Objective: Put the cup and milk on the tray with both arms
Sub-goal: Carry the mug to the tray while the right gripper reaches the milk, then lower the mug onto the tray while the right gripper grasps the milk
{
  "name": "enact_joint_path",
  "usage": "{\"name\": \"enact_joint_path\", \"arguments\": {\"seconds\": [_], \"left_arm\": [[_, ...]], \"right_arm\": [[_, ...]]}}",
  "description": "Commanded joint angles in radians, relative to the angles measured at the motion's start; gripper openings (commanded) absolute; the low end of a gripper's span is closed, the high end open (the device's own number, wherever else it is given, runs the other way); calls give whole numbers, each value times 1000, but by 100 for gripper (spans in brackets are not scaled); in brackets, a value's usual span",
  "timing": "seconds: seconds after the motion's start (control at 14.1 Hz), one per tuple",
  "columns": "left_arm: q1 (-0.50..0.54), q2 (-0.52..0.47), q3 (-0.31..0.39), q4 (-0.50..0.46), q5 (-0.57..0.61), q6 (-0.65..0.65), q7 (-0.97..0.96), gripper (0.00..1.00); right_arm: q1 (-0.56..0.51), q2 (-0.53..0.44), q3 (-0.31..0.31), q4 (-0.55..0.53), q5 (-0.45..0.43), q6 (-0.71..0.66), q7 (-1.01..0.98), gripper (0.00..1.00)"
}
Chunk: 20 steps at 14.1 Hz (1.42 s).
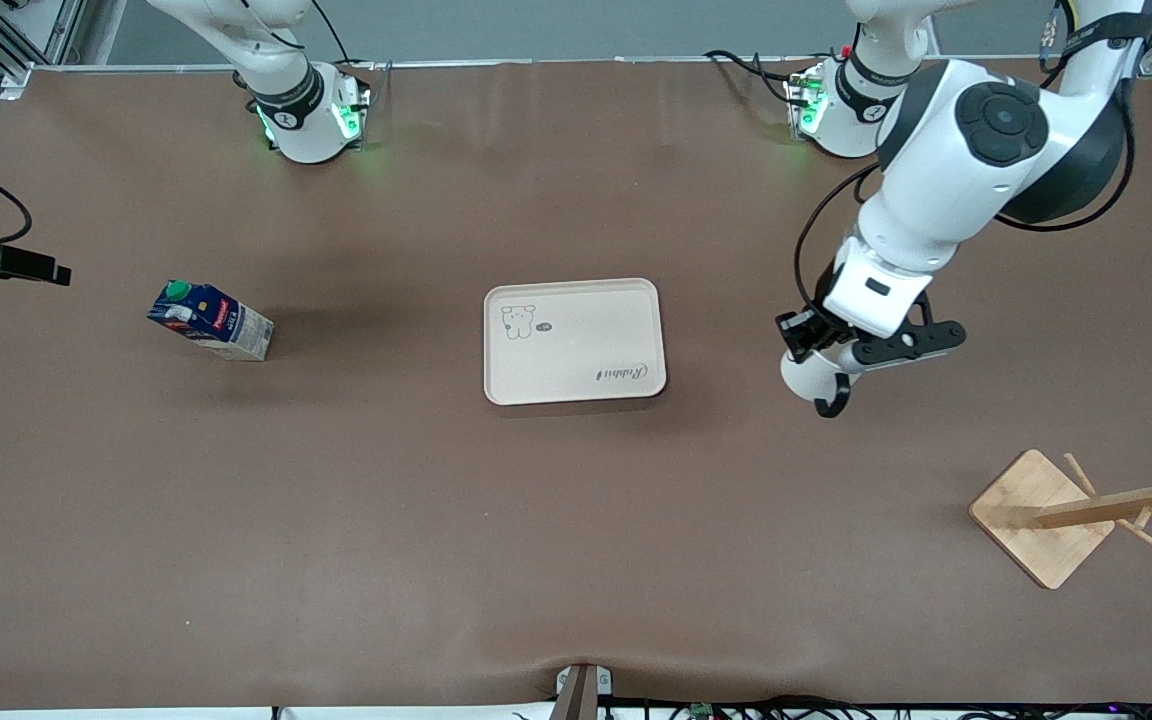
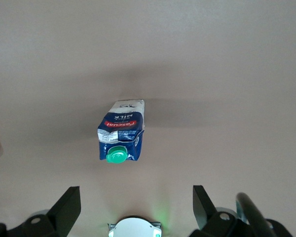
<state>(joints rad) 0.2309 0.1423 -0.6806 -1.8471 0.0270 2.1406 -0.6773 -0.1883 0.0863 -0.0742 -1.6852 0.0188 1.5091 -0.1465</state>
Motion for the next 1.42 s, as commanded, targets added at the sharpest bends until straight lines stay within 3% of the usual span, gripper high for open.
{"name": "enact_joint_path", "arguments": {"seconds": [0.0,0.21,0.36,0.57,0.78,0.93,1.35], "left_arm": [[-48,8,-7,-1,27,-22,-66,0],[-114,23,-7,-46,27,-21,-125,0],[-174,55,-7,-55,27,-22,-226,0],[-269,147,-5,-38,28,-13,-410,0],[-343,259,-4,8,33,-8,-517,0],[-395,331,-1,44,111,4,-634,0],[-485,565,3,189,326,36,-870,0]], "right_arm": [[-20,-46,17,-137,1,127,-13,100],[-17,-117,19,-281,1,201,-15,100],[-14,-126,19,-309,3,229,-13,100],[4,-137,19,-359,54,252,-13,100],[35,-201,20,-516,70,402,-12,100],[46,-230,20,-600,70,517,-1,100],[49,-217,20,-649,70,584,30,100]]}}
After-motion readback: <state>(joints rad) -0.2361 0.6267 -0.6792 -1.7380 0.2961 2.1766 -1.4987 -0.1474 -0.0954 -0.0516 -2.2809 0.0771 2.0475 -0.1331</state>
